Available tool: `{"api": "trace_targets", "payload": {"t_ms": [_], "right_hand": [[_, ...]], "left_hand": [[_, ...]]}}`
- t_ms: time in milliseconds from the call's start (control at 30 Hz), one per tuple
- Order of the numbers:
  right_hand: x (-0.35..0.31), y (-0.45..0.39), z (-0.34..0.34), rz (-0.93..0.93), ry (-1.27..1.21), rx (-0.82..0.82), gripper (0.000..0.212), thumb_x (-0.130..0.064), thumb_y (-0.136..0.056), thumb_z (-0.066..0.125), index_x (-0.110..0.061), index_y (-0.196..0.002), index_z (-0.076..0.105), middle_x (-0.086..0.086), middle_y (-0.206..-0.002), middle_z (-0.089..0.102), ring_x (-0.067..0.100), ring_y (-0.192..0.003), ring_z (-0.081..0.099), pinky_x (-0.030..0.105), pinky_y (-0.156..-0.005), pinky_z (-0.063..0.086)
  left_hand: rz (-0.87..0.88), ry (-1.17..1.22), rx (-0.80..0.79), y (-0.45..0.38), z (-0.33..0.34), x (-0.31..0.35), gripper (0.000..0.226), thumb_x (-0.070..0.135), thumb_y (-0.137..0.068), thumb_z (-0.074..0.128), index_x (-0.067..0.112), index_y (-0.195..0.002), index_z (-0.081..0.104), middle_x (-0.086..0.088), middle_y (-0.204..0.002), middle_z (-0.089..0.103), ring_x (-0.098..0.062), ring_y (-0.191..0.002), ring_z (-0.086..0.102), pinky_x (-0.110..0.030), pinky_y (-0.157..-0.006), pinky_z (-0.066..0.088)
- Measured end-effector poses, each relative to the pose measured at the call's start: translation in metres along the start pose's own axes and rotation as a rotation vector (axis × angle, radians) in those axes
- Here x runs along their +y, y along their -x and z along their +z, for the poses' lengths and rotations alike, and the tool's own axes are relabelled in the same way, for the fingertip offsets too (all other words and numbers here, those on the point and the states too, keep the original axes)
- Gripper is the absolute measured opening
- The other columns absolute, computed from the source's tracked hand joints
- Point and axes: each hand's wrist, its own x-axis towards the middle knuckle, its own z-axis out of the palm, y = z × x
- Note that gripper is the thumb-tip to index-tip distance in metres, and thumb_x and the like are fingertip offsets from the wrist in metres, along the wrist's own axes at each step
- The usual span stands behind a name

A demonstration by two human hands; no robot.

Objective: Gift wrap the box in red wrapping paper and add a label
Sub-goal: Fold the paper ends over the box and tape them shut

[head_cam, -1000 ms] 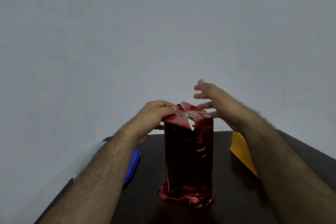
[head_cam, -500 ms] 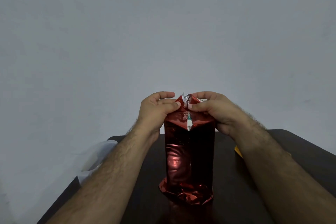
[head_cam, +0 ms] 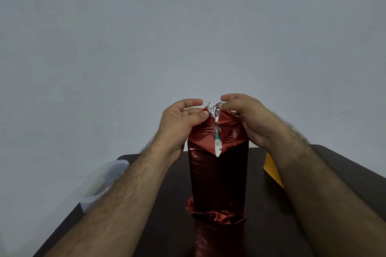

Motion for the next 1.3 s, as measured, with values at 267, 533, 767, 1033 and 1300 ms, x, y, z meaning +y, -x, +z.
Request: {"api": "trace_targets", "payload": {"t_ms": [267, 533, 767, 1033, 1300], "right_hand": [[0.000, -0.001, -0.010, -0.105, 0.030, 0.085, 0.067, 0.013, -0.082, 0.075, -0.018, -0.138, 0.054, 0.005, -0.109, 0.080, 0.023, -0.093, 0.079, 0.038, -0.072, 0.060], [-0.003, -0.002, -0.011, -0.188, -0.080, 0.018, 0.072, 0.026, -0.079, 0.070, -0.012, -0.139, 0.056, 0.014, -0.113, 0.079, 0.036, -0.099, 0.077, 0.049, -0.087, 0.063], [-0.002, -0.003, -0.008, -0.227, -0.057, 0.040, 0.067, 0.026, -0.081, 0.063, -0.013, -0.136, 0.059, 0.012, -0.115, 0.078, 0.027, -0.086, 0.074, 0.041, -0.079, 0.062], [-0.009, -0.003, -0.006, -0.292, 0.136, 0.019, 0.067, 0.011, -0.079, 0.081, -0.018, -0.135, 0.058, 0.007, -0.109, 0.080, 0.029, -0.094, 0.079, 0.045, -0.083, 0.064], [-0.009, 0.001, -0.005, -0.463, 0.414, -0.006, 0.088, 0.019, -0.072, 0.075, -0.034, -0.139, 0.053, 0.000, -0.116, 0.075, 0.027, -0.087, 0.077, 0.045, -0.075, 0.062]], "left_hand": [[-0.093, 0.009, -0.089, -0.002, 0.000, 0.002, 0.048, -0.003, -0.086, 0.083, 0.010, -0.129, 0.068, -0.016, -0.112, 0.081, -0.031, -0.096, 0.079, -0.038, -0.080, 0.063], [-0.083, 0.030, -0.111, -0.005, 0.004, 0.006, 0.043, -0.010, -0.087, 0.078, 0.008, -0.125, 0.071, -0.014, -0.112, 0.081, -0.029, -0.095, 0.079, -0.039, -0.081, 0.065], [-0.021, 0.067, -0.126, -0.008, 0.008, 0.009, 0.046, -0.016, -0.085, 0.075, 0.006, -0.125, 0.072, -0.005, -0.093, 0.078, -0.022, -0.084, 0.078, -0.032, -0.071, 0.063], [-0.009, 0.018, -0.147, -0.007, 0.012, 0.005, 0.063, -0.025, -0.081, 0.072, 0.010, -0.133, 0.066, -0.010, -0.102, 0.077, -0.021, -0.084, 0.076, -0.035, -0.076, 0.064], [-0.003, -0.105, -0.131, -0.006, 0.012, 0.004, 0.070, -0.022, -0.082, 0.076, 0.015, -0.138, 0.058, -0.009, -0.094, 0.079, -0.026, -0.085, 0.078, -0.040, -0.075, 0.063]]}}
